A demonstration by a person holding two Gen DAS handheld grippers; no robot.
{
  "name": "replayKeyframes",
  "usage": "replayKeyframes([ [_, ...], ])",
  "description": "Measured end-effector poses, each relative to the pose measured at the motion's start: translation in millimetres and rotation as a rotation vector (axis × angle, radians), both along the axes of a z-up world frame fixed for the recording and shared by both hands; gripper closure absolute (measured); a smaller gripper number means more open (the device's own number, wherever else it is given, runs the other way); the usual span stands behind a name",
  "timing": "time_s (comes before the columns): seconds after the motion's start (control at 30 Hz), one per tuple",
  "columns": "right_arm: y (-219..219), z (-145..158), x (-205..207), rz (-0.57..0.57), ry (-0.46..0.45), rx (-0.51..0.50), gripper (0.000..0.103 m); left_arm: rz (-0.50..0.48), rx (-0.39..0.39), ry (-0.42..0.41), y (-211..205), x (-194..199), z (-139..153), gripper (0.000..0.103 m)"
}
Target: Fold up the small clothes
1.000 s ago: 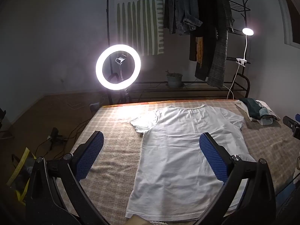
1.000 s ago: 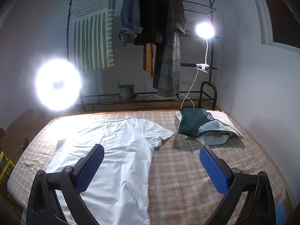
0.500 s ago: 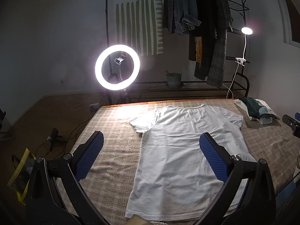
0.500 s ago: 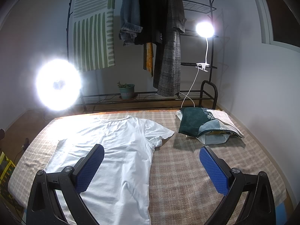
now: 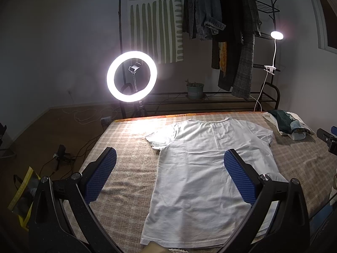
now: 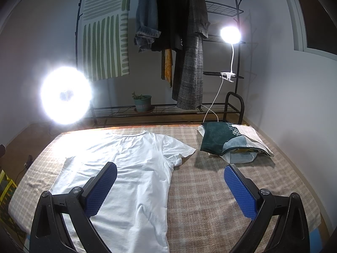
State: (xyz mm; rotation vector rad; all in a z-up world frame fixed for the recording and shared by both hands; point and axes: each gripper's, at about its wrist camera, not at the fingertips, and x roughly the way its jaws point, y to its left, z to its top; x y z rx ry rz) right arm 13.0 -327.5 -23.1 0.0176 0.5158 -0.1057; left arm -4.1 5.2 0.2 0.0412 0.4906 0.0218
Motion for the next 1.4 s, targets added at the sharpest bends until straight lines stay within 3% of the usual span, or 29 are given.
replayKeyframes([
  [1.4, 7.9, 3.4, 1.6, 0.008, -0.003, 0.004, 0.0, -0.003, 0.0, -0.001, -3.1, -1.3, 0.3, 0.0],
])
